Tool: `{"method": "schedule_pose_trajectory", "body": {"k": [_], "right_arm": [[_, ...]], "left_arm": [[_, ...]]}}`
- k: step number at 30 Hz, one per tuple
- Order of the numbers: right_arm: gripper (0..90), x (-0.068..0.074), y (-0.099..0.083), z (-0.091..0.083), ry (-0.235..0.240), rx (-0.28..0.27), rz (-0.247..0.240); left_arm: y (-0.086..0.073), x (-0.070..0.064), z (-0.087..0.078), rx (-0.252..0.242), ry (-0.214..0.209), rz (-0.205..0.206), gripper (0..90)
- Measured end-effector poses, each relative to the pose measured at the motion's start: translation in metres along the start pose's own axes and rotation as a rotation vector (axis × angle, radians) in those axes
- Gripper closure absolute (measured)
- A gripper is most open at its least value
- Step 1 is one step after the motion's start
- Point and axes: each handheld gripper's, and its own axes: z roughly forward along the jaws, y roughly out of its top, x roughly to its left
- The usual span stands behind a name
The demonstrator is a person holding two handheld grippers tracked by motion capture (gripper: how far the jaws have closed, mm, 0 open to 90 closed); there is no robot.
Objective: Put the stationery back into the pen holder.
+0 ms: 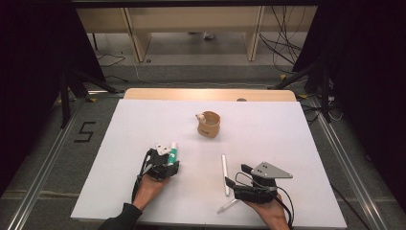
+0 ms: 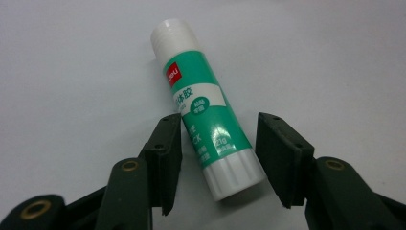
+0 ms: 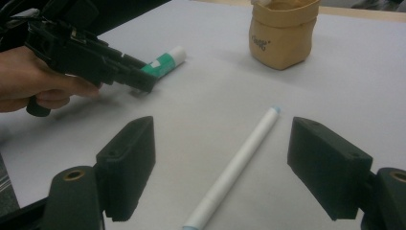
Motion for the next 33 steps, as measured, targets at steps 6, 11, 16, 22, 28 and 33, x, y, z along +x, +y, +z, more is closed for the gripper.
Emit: {"method": "schedule_pose_trajectory", "body": {"k": [6, 11, 16, 22, 28, 33], "right_arm": [[26.1, 0.0, 0.0, -0.001, -0.001, -0.003, -0.002], [26.1, 0.0, -0.001, -0.001, 0.002, -0.004, -0.003], [26.1, 0.0, -0.001, -0.002, 0.001, -0.004, -0.001], [26.1, -0.001, -0.001, -0.003, -0.003, -0.007, 0.002], [26.2, -0.001, -0.001, -0.002, 0.0, -0.004, 0.003], [26.1, 0.0, -0.001, -0.002, -0.003, -0.006, -0.002]], "left_arm": [[-0.001, 0.001, -0.001, -0.007, 0.016, -0.016, 59.0], [-0.001, 0.004, -0.001, -0.006, 0.01, -0.044, 64.8], [-0.001, 0.008, -0.002, -0.01, -0.013, -0.073, 65.2], [0.001, 0.016, -0.005, -0.033, -0.07, -0.112, 65.4], [0.001, 0.024, -0.01, -0.058, -0.098, -0.122, 65.5], [0.003, 0.026, -0.017, -0.092, -0.13, -0.127, 65.4]]}}
